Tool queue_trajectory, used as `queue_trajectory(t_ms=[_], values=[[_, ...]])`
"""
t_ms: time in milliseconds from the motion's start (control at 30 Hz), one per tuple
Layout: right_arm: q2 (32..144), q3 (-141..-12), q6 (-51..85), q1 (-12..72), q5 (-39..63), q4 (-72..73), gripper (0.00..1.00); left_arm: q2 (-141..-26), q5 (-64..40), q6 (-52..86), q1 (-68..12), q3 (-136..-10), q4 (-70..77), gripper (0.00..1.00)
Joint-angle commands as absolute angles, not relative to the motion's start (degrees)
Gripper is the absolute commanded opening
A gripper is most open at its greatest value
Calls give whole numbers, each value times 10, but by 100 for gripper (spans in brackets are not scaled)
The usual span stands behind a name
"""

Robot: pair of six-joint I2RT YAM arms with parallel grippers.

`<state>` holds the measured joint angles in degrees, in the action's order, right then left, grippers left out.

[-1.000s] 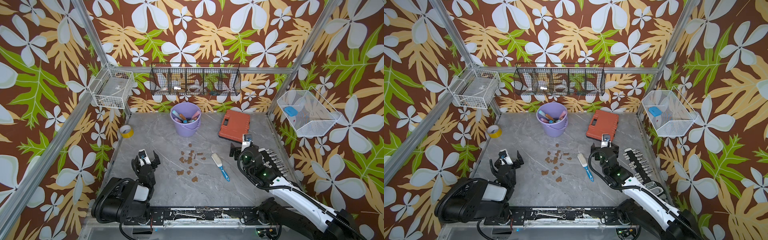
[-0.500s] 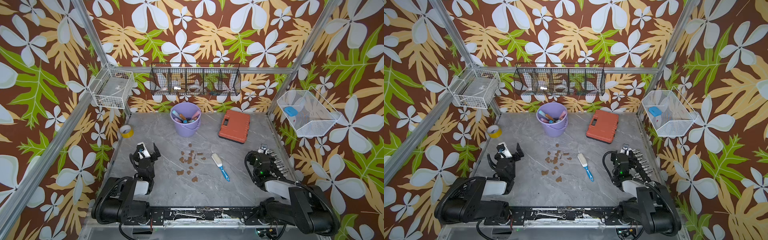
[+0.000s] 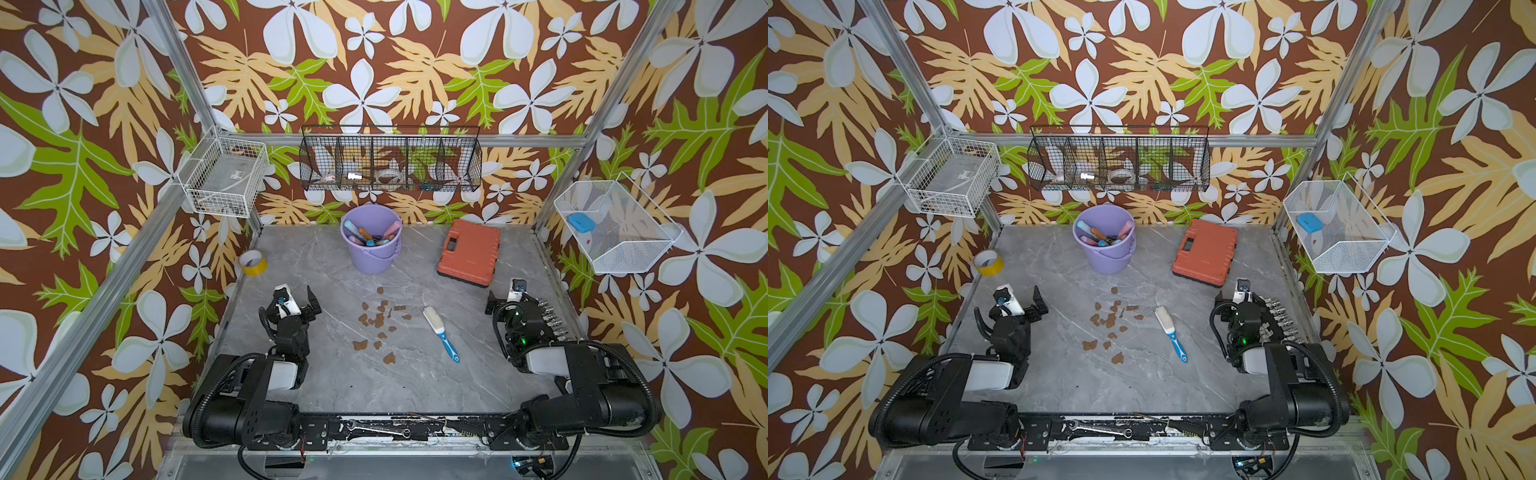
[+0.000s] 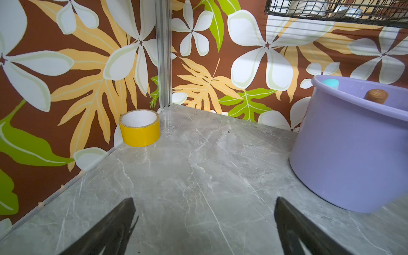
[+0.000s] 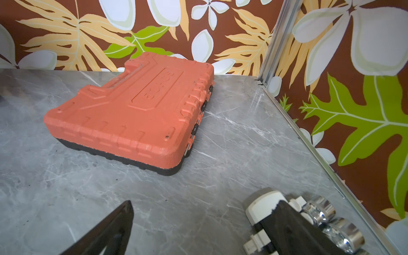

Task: Brush the soil off the hand trowel and place it into the bucket
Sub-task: Reset both arms

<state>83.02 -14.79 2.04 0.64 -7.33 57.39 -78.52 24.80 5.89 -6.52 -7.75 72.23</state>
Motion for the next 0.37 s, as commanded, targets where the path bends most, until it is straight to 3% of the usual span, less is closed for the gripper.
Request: queue_trajectory(t_ms=[0,333], values=[[835,-155,16,6,-63,593,100,-786,247,61,-64,-79,733,100],[830,-148,13,6,-56,601,100,-785,248,62,-64,-79,732,100]])
